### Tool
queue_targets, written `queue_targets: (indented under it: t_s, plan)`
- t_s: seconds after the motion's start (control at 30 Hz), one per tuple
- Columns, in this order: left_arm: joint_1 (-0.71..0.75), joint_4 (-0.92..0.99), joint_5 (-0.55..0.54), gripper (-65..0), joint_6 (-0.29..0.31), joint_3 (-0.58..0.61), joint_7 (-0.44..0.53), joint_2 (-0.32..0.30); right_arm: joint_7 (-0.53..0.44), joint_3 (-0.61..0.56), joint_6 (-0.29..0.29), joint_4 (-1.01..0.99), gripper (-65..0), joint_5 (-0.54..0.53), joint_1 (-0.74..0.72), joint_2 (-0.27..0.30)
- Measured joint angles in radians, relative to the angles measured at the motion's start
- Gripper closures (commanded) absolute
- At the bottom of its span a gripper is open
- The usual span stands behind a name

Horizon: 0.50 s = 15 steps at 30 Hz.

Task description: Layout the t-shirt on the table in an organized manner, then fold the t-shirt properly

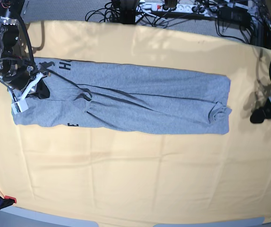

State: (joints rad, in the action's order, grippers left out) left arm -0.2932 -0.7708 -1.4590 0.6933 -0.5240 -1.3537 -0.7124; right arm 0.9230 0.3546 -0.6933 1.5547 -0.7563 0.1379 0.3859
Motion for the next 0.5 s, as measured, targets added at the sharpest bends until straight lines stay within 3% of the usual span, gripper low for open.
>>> queue_targets:
  t_s: [0.3, 0.5]
  plan:
    - [0.083, -0.003, -0.006, -42.5, 0.004, -0.001, 0.019, 0.077, 0.000, 0.001, 0.000, 0.000, 0.0, -0.003, -0.001, -0.001]
    - [0.070, -0.013, -0.023, -42.5, 0.023, 0.094, 0.052, 0.126, 0.004, 0.001, 0.000, 0.001, 0.0, -0.003, -0.002, -0.001]
